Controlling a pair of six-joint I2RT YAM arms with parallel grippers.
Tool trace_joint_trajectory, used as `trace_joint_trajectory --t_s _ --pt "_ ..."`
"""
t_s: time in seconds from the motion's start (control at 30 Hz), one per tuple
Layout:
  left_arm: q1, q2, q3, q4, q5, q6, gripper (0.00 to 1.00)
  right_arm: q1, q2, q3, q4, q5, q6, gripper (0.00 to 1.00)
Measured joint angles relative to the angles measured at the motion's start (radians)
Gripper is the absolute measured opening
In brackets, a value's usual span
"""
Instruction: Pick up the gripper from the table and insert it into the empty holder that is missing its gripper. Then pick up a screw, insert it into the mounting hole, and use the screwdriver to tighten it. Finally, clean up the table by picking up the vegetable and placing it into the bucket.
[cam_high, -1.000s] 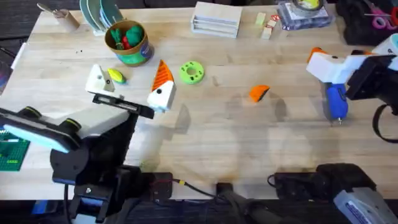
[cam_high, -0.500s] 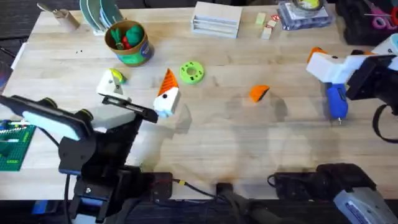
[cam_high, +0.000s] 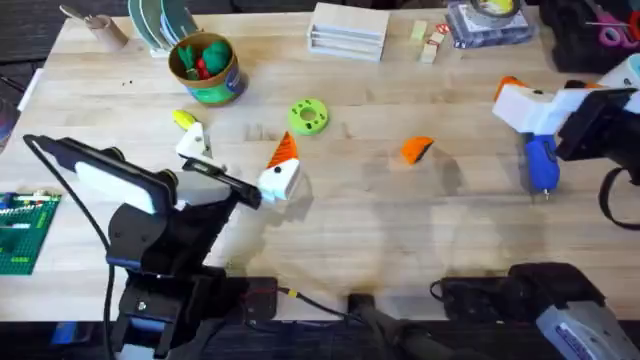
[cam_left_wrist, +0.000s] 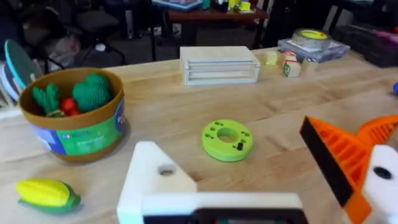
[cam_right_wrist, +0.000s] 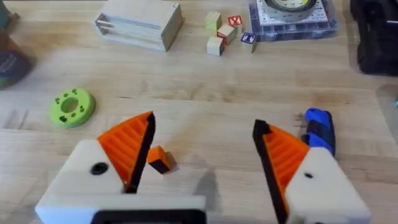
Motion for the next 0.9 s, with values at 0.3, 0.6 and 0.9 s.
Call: trace_joint_trajectory --t_s 0.3,0.6,0.9 --pt "0.000 0.000 0.000 0.003 0.047 0.091 0.993 0.000 0.000 0.000 0.000 0.000 0.000 0.992" --pt "0.000 0.000 0.000 0.003 0.051 0.091 0.993 0.000 0.000 0.000 0.000 0.000 0.000 0.993" --pt "0.000 0.000 0.000 0.003 0.053 0.091 0.992 0.000 0.000 0.000 0.000 0.000 0.000 0.992"
